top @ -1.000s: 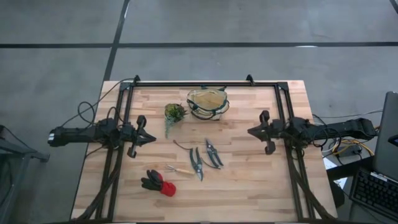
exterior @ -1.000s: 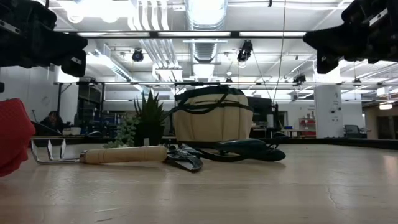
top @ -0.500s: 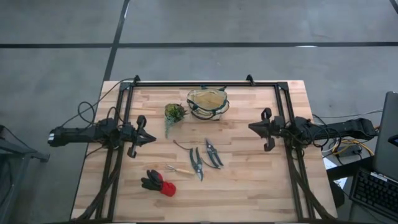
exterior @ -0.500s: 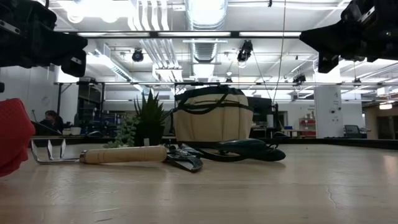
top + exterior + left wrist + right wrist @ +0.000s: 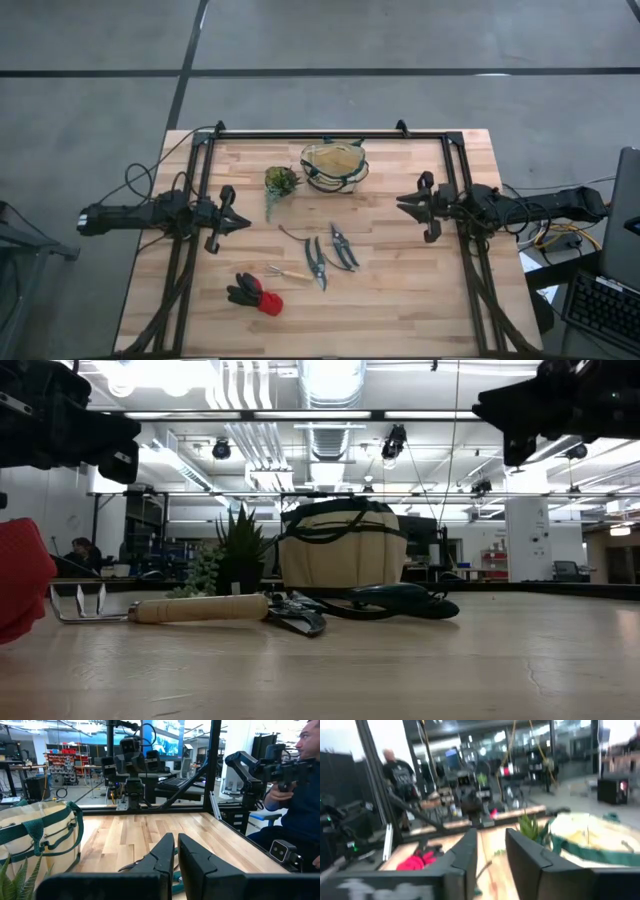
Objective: Pick & Place Garden tools in Gardening bag
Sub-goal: Put the right green shear scissors into the gardening bag
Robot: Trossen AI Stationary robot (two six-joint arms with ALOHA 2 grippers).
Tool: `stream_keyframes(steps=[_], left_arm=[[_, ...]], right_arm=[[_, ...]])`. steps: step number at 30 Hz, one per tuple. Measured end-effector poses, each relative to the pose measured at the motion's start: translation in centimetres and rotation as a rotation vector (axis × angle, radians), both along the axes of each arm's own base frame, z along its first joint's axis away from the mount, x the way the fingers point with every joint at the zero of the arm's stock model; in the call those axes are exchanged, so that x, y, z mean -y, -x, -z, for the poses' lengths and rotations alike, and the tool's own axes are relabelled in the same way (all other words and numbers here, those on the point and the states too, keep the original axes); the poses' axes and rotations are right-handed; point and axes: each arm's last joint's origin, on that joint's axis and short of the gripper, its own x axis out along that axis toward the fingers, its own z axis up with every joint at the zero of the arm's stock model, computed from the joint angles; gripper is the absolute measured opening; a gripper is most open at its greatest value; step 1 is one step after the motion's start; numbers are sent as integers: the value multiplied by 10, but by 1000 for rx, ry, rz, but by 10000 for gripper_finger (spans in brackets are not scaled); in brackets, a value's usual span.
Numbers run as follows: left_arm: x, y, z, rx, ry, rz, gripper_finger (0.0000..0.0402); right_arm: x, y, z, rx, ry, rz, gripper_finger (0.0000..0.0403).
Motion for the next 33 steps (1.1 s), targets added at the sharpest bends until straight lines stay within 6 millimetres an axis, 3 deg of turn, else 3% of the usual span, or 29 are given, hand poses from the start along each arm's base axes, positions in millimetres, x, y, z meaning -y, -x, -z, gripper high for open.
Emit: stream_keyframes(steps=[7, 14, 33], left_arm=[[0, 0, 0, 0, 0, 0, 28], [0, 0, 0, 0, 0, 0, 28], [0, 0, 0, -1, 0, 0, 28]], right_arm=[[0, -14, -4, -97, -1, 0, 179], [0, -28, -17, -111, -5, 0, 231], [-1, -52, -34, -168, 34, -19, 299]])
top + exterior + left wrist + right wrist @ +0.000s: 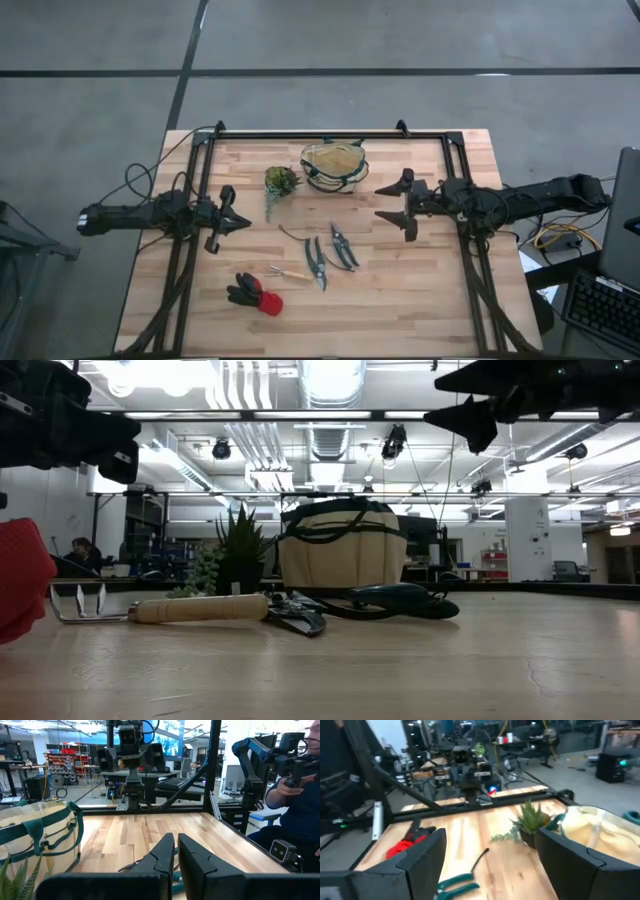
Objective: Pick & Place Garden tools in Gardening bag
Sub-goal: Put the right green shear scissors into the gardening bag
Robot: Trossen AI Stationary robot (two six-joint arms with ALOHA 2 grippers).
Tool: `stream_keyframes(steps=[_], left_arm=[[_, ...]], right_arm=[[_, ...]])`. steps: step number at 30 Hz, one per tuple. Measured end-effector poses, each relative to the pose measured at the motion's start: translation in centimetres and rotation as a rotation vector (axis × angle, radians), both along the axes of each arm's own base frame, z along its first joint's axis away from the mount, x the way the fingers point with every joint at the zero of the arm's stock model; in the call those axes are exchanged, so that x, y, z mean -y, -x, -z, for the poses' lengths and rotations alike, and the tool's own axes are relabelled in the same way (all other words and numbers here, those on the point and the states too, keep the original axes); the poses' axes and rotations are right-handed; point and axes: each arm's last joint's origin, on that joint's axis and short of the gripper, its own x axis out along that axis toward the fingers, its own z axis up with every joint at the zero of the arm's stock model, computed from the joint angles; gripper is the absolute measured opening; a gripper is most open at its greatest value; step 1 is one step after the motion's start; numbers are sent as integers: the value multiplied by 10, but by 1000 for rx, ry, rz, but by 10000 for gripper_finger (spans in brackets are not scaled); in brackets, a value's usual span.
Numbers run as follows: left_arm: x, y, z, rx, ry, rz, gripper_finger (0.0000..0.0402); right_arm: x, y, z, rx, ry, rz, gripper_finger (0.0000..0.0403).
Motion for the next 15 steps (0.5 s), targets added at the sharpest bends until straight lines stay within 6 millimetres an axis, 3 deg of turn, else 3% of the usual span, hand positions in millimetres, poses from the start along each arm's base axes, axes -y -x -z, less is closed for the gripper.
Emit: stream_keyframes(steps=[9, 15], left_arm=[[0, 0, 0, 0, 0, 0, 28], [0, 0, 0, 0, 0, 0, 28]], right_arm=[[-2, 13, -20, -44, -13, -82, 301], [-6, 4, -15, -117, -11, -105, 288]])
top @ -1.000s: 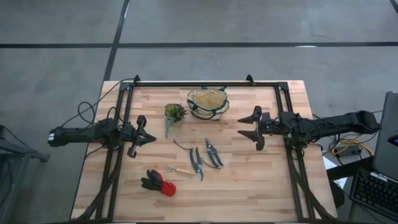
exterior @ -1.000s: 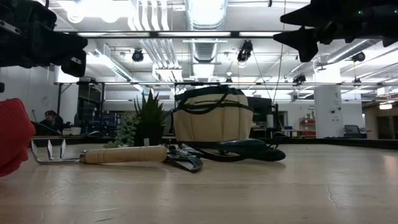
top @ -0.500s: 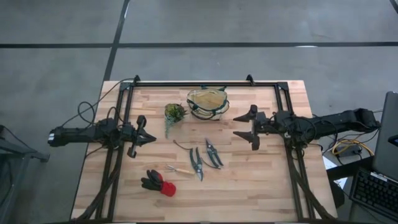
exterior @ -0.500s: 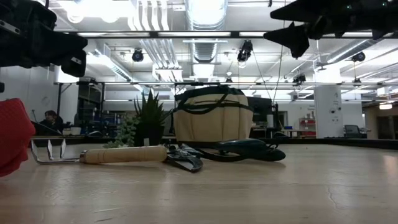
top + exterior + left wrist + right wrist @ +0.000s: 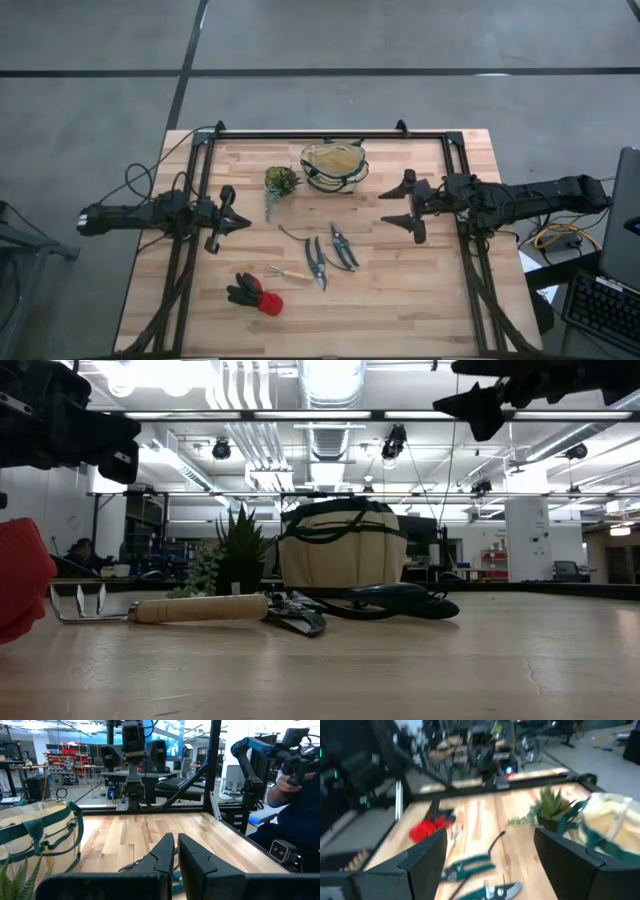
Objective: Pick & Place Garden tools in Gardening bag
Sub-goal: Put the right green shear scissors into the gardening bag
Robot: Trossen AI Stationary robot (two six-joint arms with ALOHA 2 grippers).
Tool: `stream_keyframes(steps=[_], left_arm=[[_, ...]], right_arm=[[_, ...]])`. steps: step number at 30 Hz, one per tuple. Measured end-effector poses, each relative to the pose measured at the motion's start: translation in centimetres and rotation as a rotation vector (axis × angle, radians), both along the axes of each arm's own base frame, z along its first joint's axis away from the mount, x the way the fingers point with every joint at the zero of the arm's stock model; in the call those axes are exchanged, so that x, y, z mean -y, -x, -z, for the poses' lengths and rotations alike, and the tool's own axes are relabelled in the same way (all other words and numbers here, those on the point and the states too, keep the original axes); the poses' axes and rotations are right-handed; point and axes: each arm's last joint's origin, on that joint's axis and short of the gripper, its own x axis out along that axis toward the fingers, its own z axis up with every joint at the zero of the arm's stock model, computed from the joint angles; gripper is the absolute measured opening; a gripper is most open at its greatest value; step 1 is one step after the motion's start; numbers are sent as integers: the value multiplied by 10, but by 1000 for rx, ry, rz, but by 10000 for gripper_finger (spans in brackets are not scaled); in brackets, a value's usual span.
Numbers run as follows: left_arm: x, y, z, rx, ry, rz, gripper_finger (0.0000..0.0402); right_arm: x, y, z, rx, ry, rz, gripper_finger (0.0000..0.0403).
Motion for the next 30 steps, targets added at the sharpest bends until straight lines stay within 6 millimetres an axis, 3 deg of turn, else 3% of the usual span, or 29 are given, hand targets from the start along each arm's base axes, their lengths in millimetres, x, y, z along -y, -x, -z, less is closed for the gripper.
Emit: stream_keyframes(steps=[12, 17, 25, 30], left_arm=[[0, 0, 0, 0, 0, 0, 28], [0, 0, 0, 0, 0, 0, 28], [0, 0, 0, 0, 0, 0, 28], [0, 0, 0, 0, 0, 0, 28]], right_arm=[[-14, -57, 45, -219, 20, 14, 276], [-29, -78, 52, -290, 20, -48, 278], [-48, -96, 55, -431, -12, -61, 265], [-55, -100, 69, -570, 62, 66, 255]])
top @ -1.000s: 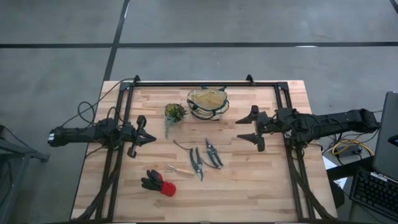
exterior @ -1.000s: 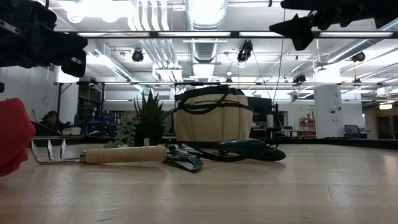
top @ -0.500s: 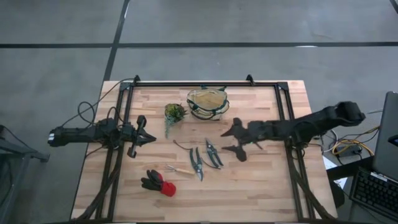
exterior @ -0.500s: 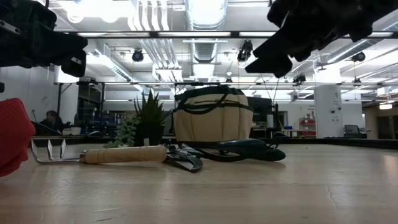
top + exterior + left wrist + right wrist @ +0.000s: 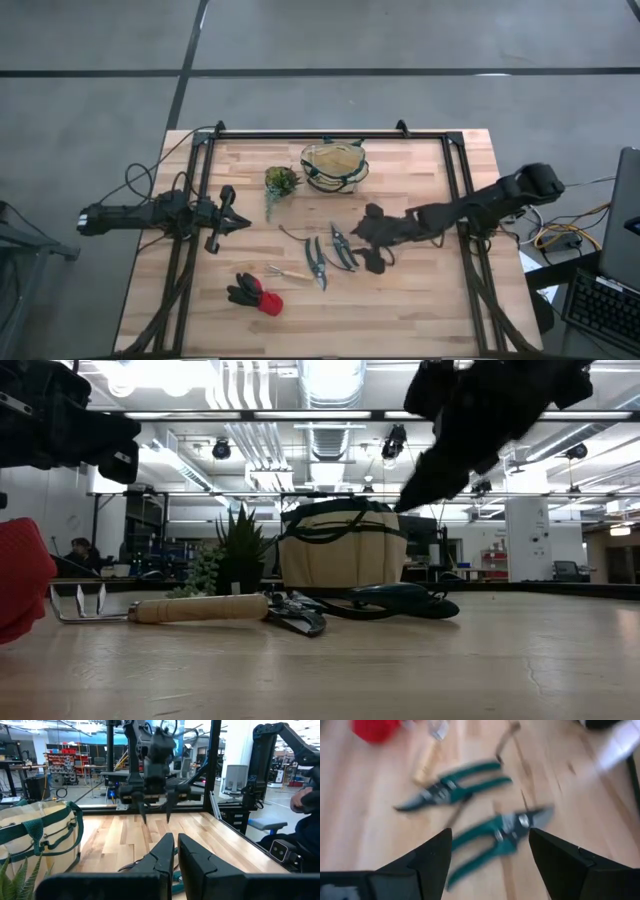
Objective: Pick & Place Garden tools in Gardening bag
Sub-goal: Put the right green shear scissors into the gardening bag
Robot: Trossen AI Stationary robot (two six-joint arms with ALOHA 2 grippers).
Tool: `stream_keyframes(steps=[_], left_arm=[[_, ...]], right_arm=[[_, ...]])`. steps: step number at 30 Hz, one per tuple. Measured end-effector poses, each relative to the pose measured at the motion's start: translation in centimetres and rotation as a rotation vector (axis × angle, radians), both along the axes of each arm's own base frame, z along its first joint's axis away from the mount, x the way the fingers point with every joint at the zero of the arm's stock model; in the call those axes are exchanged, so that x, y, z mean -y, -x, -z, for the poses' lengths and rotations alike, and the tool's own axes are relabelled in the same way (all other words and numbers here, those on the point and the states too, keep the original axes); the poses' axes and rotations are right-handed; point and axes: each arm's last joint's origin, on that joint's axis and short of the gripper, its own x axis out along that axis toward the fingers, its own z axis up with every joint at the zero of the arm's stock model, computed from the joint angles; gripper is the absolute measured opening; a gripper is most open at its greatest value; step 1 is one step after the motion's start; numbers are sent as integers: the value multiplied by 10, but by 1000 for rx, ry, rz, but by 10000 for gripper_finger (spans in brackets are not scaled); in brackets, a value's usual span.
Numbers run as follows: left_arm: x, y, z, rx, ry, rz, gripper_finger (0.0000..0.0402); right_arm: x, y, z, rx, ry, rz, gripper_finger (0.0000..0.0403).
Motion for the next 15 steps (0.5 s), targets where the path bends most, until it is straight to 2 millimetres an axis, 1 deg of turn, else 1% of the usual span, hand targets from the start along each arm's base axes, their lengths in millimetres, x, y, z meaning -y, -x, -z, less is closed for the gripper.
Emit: stream_keyframes(steps=[2, 8, 15], left_arm=[[0, 0, 0, 0, 0, 0, 28], [0, 0, 0, 0, 0, 0, 28], [0, 0, 0, 0, 0, 0, 28]], right_arm=[[0, -1, 8, -46, 8, 48, 252], [0, -6, 29, -106, -56, 154, 254], [-2, -13, 51, -175, -61, 191, 251]])
